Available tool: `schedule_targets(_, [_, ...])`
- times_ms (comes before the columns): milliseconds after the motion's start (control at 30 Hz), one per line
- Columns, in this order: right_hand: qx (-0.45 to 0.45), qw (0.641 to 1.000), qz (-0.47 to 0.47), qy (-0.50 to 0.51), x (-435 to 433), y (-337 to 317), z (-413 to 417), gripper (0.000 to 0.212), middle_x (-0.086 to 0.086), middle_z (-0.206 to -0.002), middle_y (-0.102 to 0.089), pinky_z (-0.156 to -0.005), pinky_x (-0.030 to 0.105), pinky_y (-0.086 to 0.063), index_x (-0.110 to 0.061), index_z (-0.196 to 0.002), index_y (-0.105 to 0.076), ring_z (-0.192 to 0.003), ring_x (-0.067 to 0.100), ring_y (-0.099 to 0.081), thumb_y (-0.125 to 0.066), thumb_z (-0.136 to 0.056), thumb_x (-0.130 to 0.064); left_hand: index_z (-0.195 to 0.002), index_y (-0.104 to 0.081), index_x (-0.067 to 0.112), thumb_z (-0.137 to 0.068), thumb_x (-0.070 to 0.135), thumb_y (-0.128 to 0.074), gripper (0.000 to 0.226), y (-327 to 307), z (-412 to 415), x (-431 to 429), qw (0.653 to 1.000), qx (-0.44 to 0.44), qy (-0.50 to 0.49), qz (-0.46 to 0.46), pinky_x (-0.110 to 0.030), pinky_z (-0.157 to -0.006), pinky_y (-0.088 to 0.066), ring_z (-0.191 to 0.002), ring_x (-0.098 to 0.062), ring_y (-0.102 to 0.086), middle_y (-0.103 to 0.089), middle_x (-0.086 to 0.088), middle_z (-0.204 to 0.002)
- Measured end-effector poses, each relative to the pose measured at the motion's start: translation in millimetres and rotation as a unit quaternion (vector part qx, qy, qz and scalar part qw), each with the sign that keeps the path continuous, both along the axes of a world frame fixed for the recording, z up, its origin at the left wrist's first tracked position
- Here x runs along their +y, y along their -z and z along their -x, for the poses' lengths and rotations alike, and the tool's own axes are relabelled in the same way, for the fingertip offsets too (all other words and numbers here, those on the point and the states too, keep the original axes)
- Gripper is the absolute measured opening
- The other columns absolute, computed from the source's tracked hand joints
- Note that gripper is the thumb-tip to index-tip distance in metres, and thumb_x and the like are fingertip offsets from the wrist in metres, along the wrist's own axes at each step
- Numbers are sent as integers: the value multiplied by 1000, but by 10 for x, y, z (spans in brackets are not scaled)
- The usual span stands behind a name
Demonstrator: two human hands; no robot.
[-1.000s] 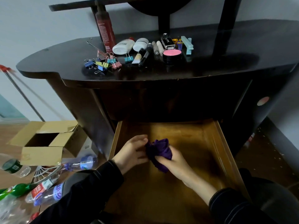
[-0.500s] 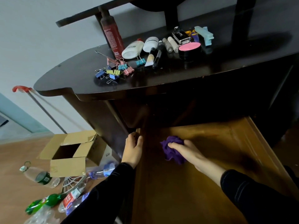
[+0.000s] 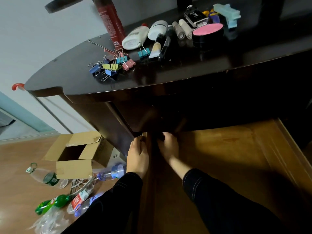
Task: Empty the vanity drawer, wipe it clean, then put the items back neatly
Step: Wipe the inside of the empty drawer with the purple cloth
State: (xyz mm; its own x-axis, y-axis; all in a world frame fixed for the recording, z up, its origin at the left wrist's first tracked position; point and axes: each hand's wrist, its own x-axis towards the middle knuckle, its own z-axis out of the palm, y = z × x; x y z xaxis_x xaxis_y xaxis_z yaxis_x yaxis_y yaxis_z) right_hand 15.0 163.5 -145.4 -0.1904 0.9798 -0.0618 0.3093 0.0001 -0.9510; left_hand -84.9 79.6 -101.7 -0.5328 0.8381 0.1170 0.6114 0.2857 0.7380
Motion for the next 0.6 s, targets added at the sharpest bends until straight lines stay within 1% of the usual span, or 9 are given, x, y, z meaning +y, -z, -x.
schedule_targets(100, [-76,992,-60,-76,-81,127,-119,27,1,-115,-72,-87,36,-55,-18,-121,-69,-106,22,-68,-61,-97,-10,-121,-57,26,-100,23,-41,26,39,18,8,1000,0,8,-5,-31,-90,-40,-108,-18,-56,-62,1,-118])
schedule_targets(200, [-164,976,-49,-136,21,163,-226,31,0,-115,-72,-87,39,-57,-22,-122,-68,-105,23,-68,-61,-94,-9,-120,-57,28,-96,31,-38,31,48,8,8,1000,-8,10,-11,-31,-90,-41,-106,-17,-56,-62,2,-115])
schedule_targets(267, [-122,989,25,-81,166,89,-204,30,2,-116,-70,-87,38,-56,-21,-122,-67,-105,25,-67,-62,-94,-11,-118,-57,30,-92,35,-36,34,43,1,5,1000,-17,6,-14,-30,-89,-40,-106,-16,-56,-62,4,-115])
schedule_targets(333, [-4,992,122,38,266,-24,-100,37,4,-115,-69,-83,33,-55,-18,-132,-62,-101,24,-67,-62,-96,-11,-119,-58,29,-91,36,-35,37,44,2,8,1000,-16,1,-13,-29,-88,-38,-107,-16,-56,-62,6,-115])
schedule_targets(367, [46,987,133,81,268,-81,-30,43,5,-113,-68,-83,30,-54,-15,-139,-57,-101,24,-67,-62,-96,-9,-120,-58,28,-94,33,-36,35,47,7,12,1000,-13,0,-11,-28,-88,-38,-107,-16,-56,-62,6,-115])
schedule_targets(400, [69,987,113,86,233,-123,45,42,8,-114,-69,-86,30,-53,-11,-138,-58,-104,26,-67,-62,-96,-7,-121,-58,27,-97,29,-38,32,49,15,15,1000,-10,-1,-11,-29,-88,-38,-107,-17,-56,-62,5,-115])
schedule_targets(433, [68,993,75,65,154,-124,107,32,12,-113,-70,-91,35,-53,-7,-127,-64,-107,30,-67,-62,-95,-5,-122,-58,26,-98,25,-39,30,50,19,15,1000,-8,-1,-10,-30,-89,-39,-107,-17,-56,-62,4,-115])
schedule_targets(500, [18,1000,6,4,-47,-59,75,23,13,-113,-72,-96,45,-52,-6,-113,-71,-110,31,-65,-60,-93,-2,-122,-57,26,-99,20,-41,29,52,22,17,1000,-3,0,-7,-31,-90,-41,-106,-18,-55,-62,3,-116])
schedule_targets(600, [-99,991,-29,-90,-89,71,-153,44,5,-134,-65,-103,41,-49,-17,-135,-63,-125,25,-59,-57,-94,-1,-122,-57,25,-101,19,-40,28,45,26,9,1000,5,3,0,-30,-90,-39,-106,-17,-55,-60,4,-116])
